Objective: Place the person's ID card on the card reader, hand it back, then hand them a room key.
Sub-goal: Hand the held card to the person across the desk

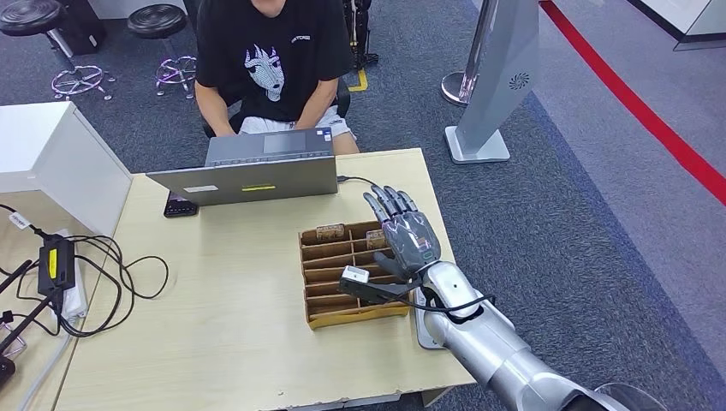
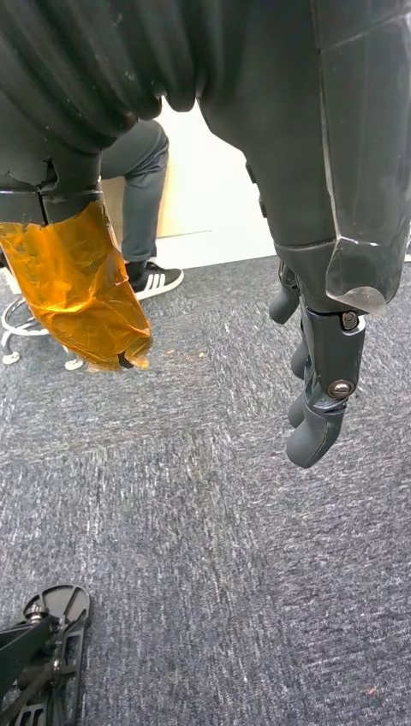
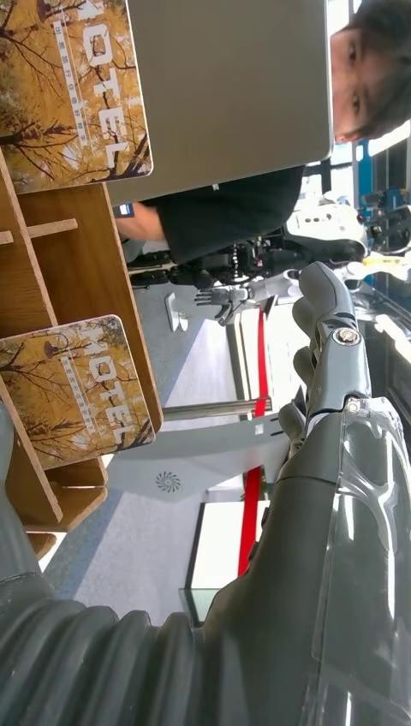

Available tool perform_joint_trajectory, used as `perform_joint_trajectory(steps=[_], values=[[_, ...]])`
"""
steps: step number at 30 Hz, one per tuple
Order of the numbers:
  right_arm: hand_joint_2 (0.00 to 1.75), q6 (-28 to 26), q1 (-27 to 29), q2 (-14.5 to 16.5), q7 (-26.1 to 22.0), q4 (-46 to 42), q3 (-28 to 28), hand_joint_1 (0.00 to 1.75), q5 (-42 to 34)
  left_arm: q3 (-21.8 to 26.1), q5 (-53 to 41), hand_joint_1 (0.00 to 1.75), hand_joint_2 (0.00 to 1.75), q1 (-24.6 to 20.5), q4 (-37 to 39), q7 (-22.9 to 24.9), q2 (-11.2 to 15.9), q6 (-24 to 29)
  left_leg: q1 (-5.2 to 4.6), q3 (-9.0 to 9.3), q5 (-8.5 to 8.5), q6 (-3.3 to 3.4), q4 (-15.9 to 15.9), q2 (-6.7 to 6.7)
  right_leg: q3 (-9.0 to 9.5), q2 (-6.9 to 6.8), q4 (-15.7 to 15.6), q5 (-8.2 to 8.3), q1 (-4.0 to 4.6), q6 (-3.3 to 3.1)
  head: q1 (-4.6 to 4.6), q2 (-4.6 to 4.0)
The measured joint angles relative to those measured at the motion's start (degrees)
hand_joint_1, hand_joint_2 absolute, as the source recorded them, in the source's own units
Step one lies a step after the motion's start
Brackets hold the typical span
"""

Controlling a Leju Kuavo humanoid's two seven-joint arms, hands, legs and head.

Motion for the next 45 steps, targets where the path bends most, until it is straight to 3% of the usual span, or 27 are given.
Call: perform_joint_trajectory(steps=[7,9,12,14,16,27,35,45], values=[[1.75,-0.10,-0.39,0.12,0.00,0.67,0.14,0.00,-0.10,0.00,-0.02,0.00,1.75,0.00,0.01,0.00,0.00,0.00,0.00,0.07,0.00,0.00,0.00,0.00,0.07,0.00,0.00,0.00,0.00,0.00,-0.01,0.00],[1.75,-0.35,-0.42,0.15,-0.02,0.83,0.14,0.08,-0.25,0.00,-0.05,0.00,1.75,0.00,0.01,0.00,0.00,-0.01,0.00,0.08,0.00,0.00,0.00,0.00,0.08,0.00,0.00,0.00,0.00,0.00,-0.01,0.00],[1.75,-0.63,-0.41,0.17,-0.26,1.08,0.14,0.38,-0.41,0.02,-0.10,0.00,1.75,0.00,0.00,0.00,0.00,-0.02,0.00,0.08,0.00,0.00,0.00,0.00,0.08,0.00,0.00,0.00,0.00,0.00,-0.01,0.00],[1.75,-0.69,-0.40,0.18,-0.49,1.33,0.13,0.77,-0.62,0.02,-0.19,0.00,1.75,0.00,-0.01,0.00,0.00,-0.02,0.00,0.08,0.00,0.00,0.00,0.00,0.09,0.00,0.00,0.00,0.00,0.00,-0.01,0.00],[1.75,-0.72,-0.39,0.18,-0.63,1.62,0.14,1.05,-0.81,0.02,-0.28,0.00,1.75,0.00,-0.01,0.00,0.00,-0.02,0.00,0.08,0.00,0.00,0.00,0.00,0.08,0.00,0.00,0.00,0.00,0.00,-0.01,0.00],[1.75,-1.02,-0.40,0.18,-1.05,2.27,0.13,1.03,-0.93,0.02,-0.33,0.00,1.75,0.01,0.00,0.00,0.01,-0.02,0.00,0.06,-0.01,0.00,0.01,-0.01,0.07,0.00,0.00,-0.01,0.00,0.00,-0.01,0.00],[1.75,-1.52,-0.48,0.18,-1.09,2.27,0.13,1.45,-0.94,0.02,-0.33,0.00,1.75,0.02,-0.01,0.00,0.02,-0.02,0.00,0.07,0.00,0.00,0.01,-0.01,0.08,0.00,0.00,0.00,0.00,0.01,-0.01,0.00],[1.75,-1.57,-0.48,0.18,-1.23,2.27,0.13,1.54,-1.02,0.02,-0.33,0.00,1.75,0.02,0.00,0.00,0.02,-0.02,0.00,0.07,-0.01,0.00,0.01,-0.01,0.07,0.00,0.00,-0.01,0.00,0.00,-0.01,0.00]])
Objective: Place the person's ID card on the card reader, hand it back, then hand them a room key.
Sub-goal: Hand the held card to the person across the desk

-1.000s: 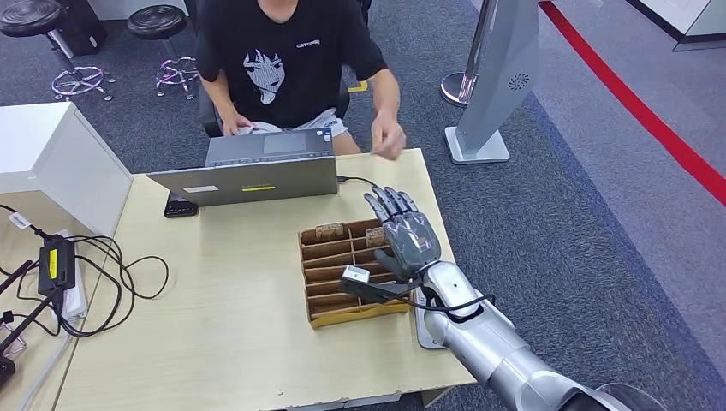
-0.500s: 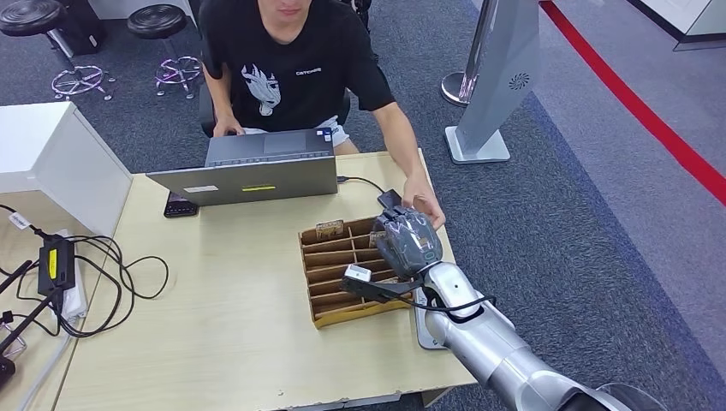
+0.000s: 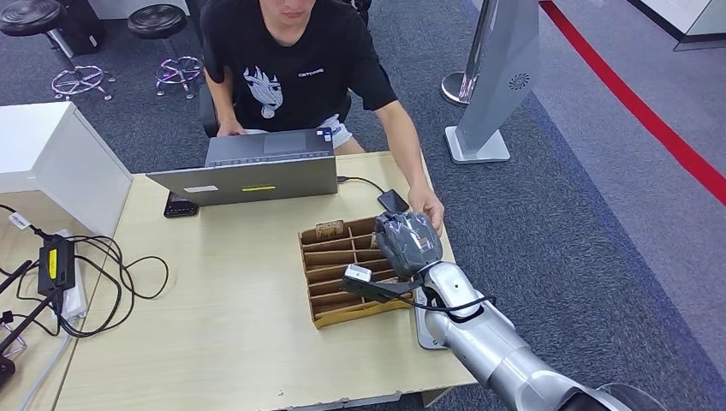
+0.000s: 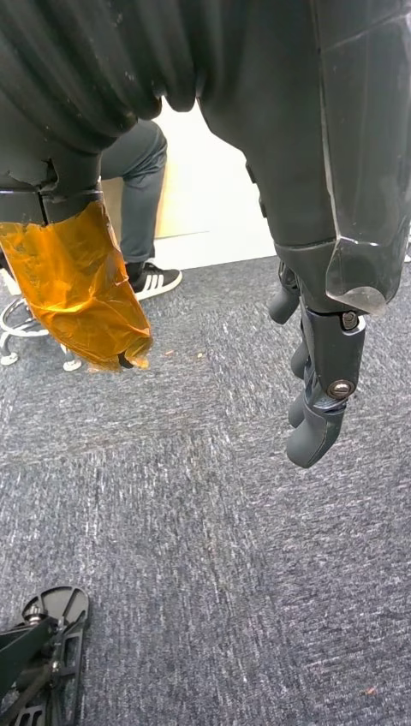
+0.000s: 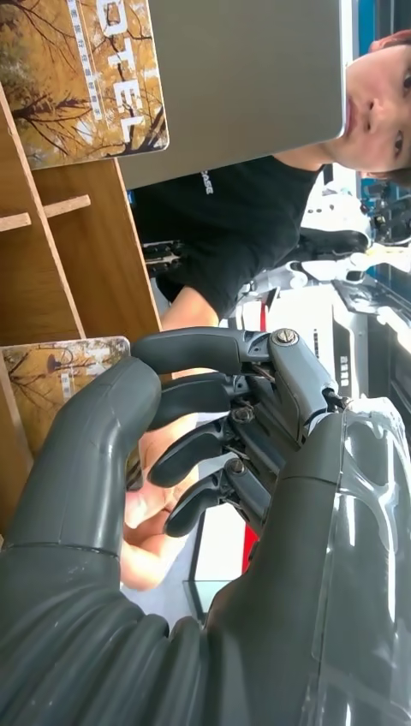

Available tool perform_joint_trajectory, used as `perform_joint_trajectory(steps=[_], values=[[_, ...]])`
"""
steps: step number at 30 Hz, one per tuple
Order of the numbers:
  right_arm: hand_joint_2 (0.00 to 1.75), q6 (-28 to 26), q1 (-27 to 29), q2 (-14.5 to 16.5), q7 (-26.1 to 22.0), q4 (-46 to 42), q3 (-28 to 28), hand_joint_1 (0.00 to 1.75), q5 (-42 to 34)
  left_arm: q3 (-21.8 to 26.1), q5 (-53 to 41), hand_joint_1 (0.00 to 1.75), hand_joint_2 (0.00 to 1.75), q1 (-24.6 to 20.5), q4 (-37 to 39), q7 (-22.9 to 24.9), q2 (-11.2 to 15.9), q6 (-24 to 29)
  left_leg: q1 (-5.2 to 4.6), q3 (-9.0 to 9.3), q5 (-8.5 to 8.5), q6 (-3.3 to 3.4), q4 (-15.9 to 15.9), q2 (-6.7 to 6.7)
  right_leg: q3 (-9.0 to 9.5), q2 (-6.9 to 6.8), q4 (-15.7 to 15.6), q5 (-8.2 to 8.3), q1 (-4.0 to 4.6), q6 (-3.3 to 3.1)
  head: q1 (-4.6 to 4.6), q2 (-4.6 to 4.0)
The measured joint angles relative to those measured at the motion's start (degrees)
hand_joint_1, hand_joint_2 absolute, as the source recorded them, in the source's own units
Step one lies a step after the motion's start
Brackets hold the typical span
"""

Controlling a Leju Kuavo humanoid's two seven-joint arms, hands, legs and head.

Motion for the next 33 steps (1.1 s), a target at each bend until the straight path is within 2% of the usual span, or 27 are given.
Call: perform_joint_trajectory(steps=[8,28,33], values=[[1.75,0.01,0.01,0.00,-0.12,-0.02,-0.03,1.75,-0.01,0.02,-0.02,0.00,1.75,0.01,0.00,0.00,0.00,0.00,0.00,0.01,0.00,0.00,0.00,0.00,0.00,0.00,0.00,0.00,0.00,0.00,0.00,0.00],[1.75,-0.26,2.43,-0.26,-3.67,-4.65,-1.38,1.75,-3.79,0.99,-0.10,0.00,1.75,0.08,-0.01,-0.09,0.01,0.01,0.00,-0.01,0.00,0.00,0.00,0.00,-0.02,0.00,0.00,0.00,0.00,0.00,0.00,0.00],[1.75,-2.99,5.72,-1.78,-4.99,-14.39,-3.13,1.75,-6.40,1.21,0.28,0.00,1.75,0.15,0.00,-0.25,0.03,0.08,0.00,-0.04,-0.02,0.01,0.00,-0.01,-0.03,-0.01,-0.01,-0.01,0.00,0.01,0.01,0.00]])
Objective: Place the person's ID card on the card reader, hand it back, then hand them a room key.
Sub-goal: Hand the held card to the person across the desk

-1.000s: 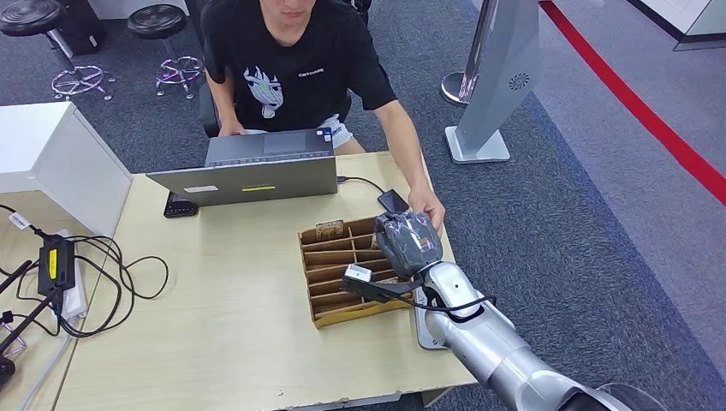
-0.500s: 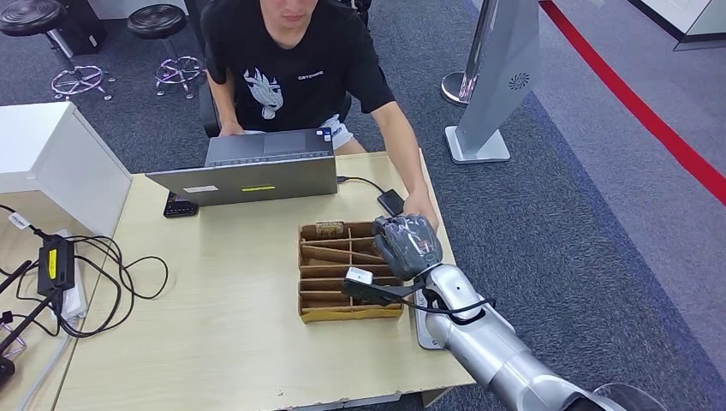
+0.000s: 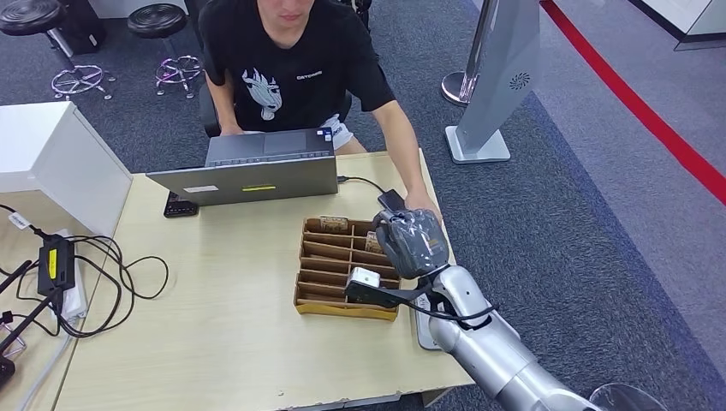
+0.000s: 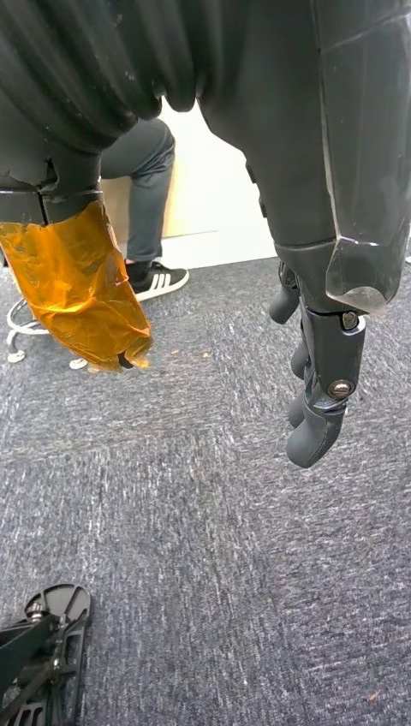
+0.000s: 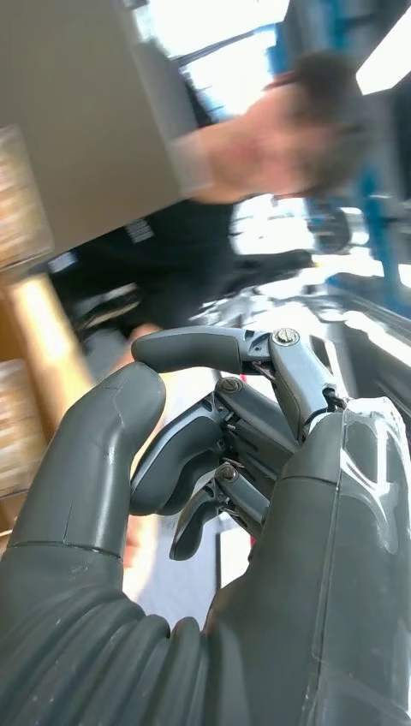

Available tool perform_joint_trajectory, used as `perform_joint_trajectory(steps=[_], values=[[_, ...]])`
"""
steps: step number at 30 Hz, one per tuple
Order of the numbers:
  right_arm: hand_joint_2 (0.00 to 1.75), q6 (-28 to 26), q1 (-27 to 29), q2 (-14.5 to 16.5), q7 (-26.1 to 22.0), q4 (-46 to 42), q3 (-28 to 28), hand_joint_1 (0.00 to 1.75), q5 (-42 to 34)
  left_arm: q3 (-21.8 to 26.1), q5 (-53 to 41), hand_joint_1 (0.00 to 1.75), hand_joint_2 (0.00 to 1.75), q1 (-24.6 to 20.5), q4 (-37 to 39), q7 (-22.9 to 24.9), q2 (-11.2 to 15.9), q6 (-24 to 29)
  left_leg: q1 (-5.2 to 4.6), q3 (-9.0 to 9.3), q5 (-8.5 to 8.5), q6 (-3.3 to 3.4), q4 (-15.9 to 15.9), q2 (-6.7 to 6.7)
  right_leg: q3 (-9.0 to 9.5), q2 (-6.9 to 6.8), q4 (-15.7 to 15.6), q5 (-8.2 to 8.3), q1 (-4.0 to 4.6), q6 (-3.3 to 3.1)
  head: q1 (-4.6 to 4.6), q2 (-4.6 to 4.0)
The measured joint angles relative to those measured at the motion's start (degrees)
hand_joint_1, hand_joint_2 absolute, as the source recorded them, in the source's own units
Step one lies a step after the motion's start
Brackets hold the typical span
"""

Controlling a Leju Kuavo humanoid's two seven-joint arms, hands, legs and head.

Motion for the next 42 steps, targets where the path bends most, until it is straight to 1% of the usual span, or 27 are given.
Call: perform_joint_trajectory(steps=[4,7,11,17,18,21,22,36,42], values=[[1.75,-1.89,3.77,-1.60,-0.87,-11.29,-2.50,1.75,-1.61,0.67,0.36,0.00,1.75,0.03,0.00,-0.12,0.00,0.11,0.00,-0.01,-0.04,0.03,0.00,0.01,-0.02,0.00,-0.02,-0.01,0.00,0.01,-0.01,0.00],[1.75,-2.30,5.91,-2.48,-1.45,-17.43,-4.03,1.75,-2.36,1.00,0.43,0.00,1.75,0.03,-0.01,-0.12,0.01,0.15,0.00,-0.02,-0.04,0.03,-0.01,0.02,-0.02,0.01,-0.03,-0.01,0.00,0.01,-0.01,0.00],[1.75,-2.33,7.27,-3.14,-1.59,-21.67,-5.05,1.75,-2.54,1.26,0.44,0.00,1.75,0.02,0.00,-0.12,-0.01,0.16,0.00,0.00,-0.04,0.03,-0.01,0.02,-0.02,0.01,-0.03,-0.01,0.00,0.01,-0.01,0.00],[1.75,-2.84,8.21,-3.58,-2.04,-24.17,-6.16,1.75,-2.52,1.36,0.42,0.00,1.75,0.02,-0.01,-0.12,-0.01,0.16,0.00,0.00,-0.03,0.03,0.00,0.03,-0.01,0.01,-0.03,0.00,0.00,0.00,0.00,0.00],[1.75,-2.94,8.32,-3.64,-2.10,-24.44,-6.39,1.50,-2.52,1.37,0.41,0.00,1.75,0.02,-0.01,-0.12,-0.01,0.16,0.00,0.00,-0.03,0.03,0.00,0.03,-0.01,0.01,-0.03,0.00,0.00,0.00,0.00,0.00],[1.75,-3.06,8.71,-3.75,-2.36,-25.12,-6.84,0.19,-2.67,1.37,0.34,0.00,1.75,0.01,-0.01,-0.12,-0.01,0.16,0.00,-0.01,-0.04,0.03,0.00,0.03,-0.01,0.01,-0.03,-0.01,0.00,0.00,-0.01,0.00],[1.75,-3.04,8.82,-3.77,-2.42,-25.24,-6.95,0.00,-2.75,1.37,0.32,0.00,1.75,0.01,-0.01,-0.12,-0.01,0.16,0.00,-0.01,-0.04,0.03,0.00,0.02,-0.01,0.01,-0.03,-0.01,0.00,0.01,-0.01,0.00],[1.75,-3.01,10.29,-3.77,-2.64,-25.63,-7.74,0.00,-2.74,1.49,0.32,0.00,1.75,0.01,0.01,-0.12,-0.01,0.07,0.00,-0.01,-0.04,0.03,0.00,0.02,-0.01,0.01,-0.03,-0.01,0.00,0.01,-0.01,0.00],[1.75,-3.45,12.10,-3.77,-2.21,-25.63,-8.89,0.00,-1.92,1.86,1.01,0.00,1.75,0.37,0.01,-1.12,-0.09,-3.91,0.00,-0.03,-0.04,0.03,-0.01,0.01,-0.02,0.00,-0.03,-0.01,0.00,0.01,0.01,0.00]])
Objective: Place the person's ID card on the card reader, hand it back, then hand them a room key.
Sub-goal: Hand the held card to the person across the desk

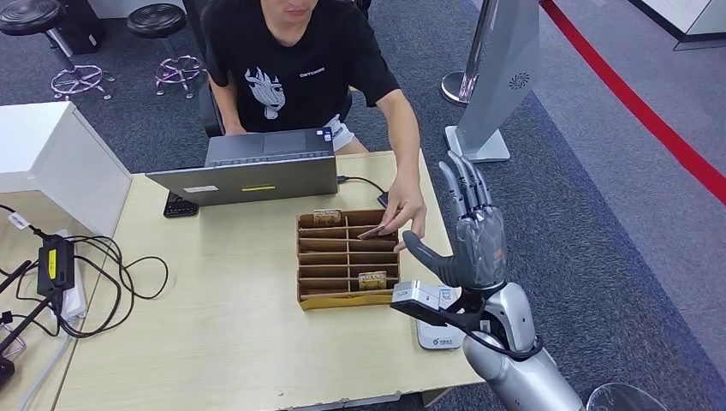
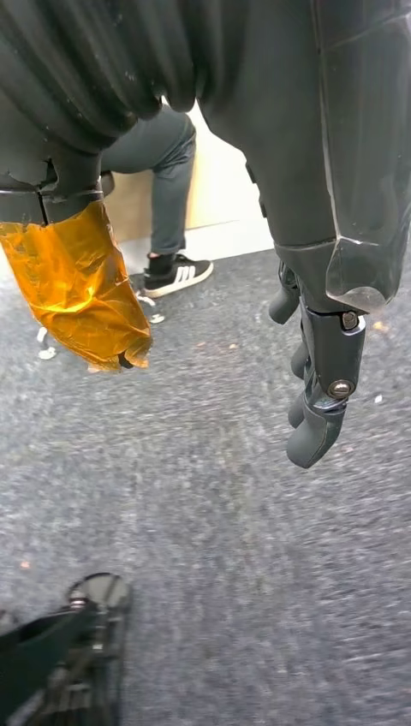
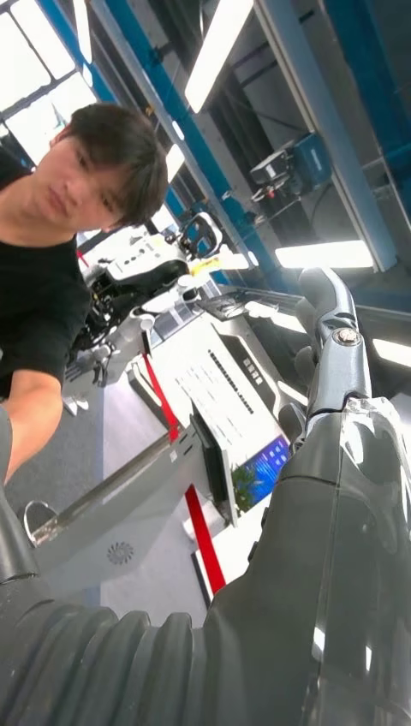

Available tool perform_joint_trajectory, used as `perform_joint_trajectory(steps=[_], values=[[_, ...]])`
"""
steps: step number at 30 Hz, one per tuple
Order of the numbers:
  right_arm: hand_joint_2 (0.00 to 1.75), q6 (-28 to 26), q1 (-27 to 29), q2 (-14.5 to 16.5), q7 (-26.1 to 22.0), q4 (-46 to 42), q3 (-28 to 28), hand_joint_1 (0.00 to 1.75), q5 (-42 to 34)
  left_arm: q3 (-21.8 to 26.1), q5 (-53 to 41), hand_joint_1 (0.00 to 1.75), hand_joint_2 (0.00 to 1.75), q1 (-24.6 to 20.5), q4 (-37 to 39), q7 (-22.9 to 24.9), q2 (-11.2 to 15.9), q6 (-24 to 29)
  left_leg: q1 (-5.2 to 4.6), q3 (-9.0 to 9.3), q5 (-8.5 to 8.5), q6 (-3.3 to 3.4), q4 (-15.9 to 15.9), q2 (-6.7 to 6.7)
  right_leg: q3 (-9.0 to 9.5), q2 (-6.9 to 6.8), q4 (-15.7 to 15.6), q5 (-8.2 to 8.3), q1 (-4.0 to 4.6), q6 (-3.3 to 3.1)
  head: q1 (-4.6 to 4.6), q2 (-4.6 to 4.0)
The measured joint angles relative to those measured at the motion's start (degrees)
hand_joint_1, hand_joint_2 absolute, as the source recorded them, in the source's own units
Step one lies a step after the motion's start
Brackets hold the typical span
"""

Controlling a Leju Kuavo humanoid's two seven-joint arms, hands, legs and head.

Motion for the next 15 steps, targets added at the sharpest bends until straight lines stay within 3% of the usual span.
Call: perform_joint_trajectory(steps=[8,15], values=[[1.75,1.30,1.08,0.00,0.15,0.20,-0.98,0.00,0.73,0.62,0.38,0.00,1.75,0.58,0.00,-0.45,-0.40,-1.92,0.00,0.00,0.00,0.00,0.00,0.01,0.00,0.00,-0.01,0.00,0.00,0.00,-0.01,0.00],[1.75,7.38,-0.56,0.00,3.29,6.18,-0.58,0.00,5.99,0.85,0.43,0.00,1.75,1.07,-0.01,-1.44,-0.75,-6.29,0.00,-0.02,0.00,0.00,-0.01,0.02,0.01,0.01,-0.01,0.00,0.00,0.00,-0.01,0.00]])
